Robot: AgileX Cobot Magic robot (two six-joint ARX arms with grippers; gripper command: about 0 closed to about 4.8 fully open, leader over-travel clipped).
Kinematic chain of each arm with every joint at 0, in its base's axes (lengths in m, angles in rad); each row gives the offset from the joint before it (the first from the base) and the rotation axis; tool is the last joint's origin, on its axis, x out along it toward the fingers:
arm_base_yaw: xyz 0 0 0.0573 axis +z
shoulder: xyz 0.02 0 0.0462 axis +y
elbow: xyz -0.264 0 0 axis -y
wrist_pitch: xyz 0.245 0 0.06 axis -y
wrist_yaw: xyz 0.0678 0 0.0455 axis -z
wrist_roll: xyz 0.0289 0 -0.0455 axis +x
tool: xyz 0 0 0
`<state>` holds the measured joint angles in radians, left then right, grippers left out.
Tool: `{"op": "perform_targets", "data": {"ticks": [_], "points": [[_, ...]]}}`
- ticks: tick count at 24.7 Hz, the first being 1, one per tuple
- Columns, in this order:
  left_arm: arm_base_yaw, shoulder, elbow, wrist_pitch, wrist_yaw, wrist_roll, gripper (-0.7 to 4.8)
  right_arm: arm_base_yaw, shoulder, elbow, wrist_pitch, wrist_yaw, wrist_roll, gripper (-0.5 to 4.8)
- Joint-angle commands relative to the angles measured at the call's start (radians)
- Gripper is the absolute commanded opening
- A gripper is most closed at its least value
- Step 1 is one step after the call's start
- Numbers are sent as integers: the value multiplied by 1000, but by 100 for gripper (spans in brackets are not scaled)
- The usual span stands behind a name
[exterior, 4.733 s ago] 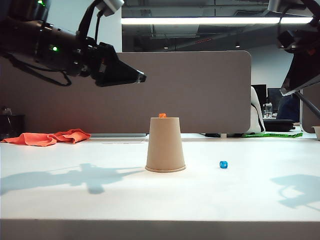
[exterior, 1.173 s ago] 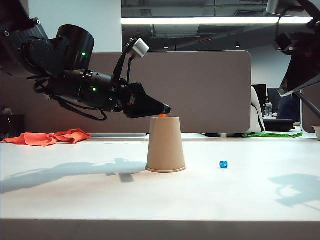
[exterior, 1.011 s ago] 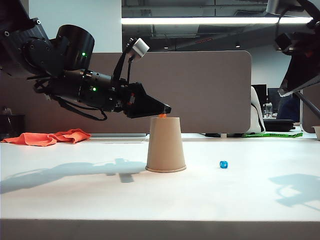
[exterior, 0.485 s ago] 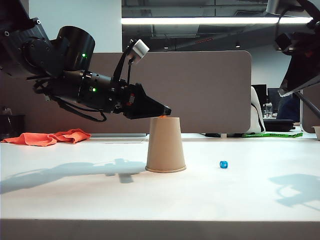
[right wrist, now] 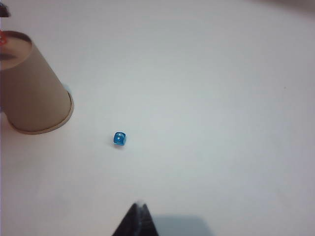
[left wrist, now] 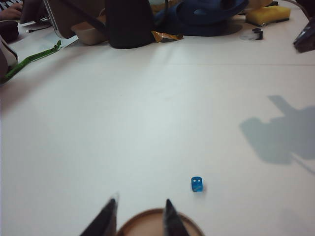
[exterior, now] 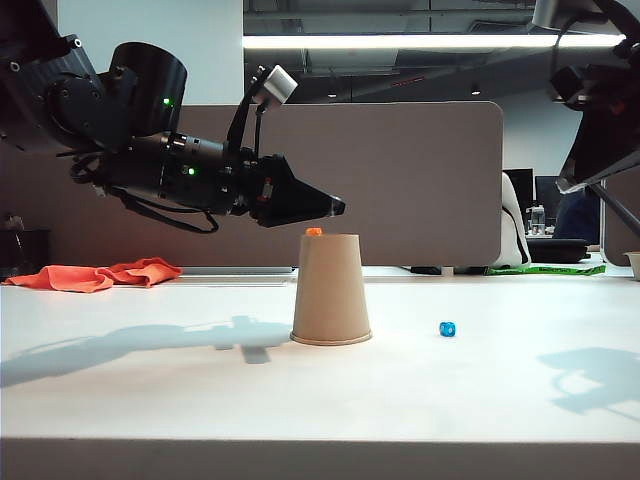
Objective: Throw the dice onto the paper cup, compare its value with the values of the other dice on the table, place the die with the higher value on the paper cup, and take no action if both dice have the same value.
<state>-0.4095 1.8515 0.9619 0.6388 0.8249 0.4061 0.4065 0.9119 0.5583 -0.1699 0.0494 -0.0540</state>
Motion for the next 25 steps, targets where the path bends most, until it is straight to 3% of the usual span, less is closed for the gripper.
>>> {"op": "perform_targets", "data": {"ticks": [1, 8, 18, 22, 25], "points": [[0, -3, 3, 4, -21, -3, 128, 1, 0, 4, 18, 1, -3, -1], [-1, -3, 3, -56, -64, 2, 186, 1, 0, 4, 18, 1, -3, -1], [-1, -3, 3, -107, -62, 2, 182, 1, 0, 4, 18, 1, -3, -1], [-1, -3, 3, -107, -62, 1, 82, 1, 0, 4, 18, 0, -3, -1], [-1, -3, 3, -107, -62, 1, 78, 1, 0, 4, 18, 1, -3, -1]]}}
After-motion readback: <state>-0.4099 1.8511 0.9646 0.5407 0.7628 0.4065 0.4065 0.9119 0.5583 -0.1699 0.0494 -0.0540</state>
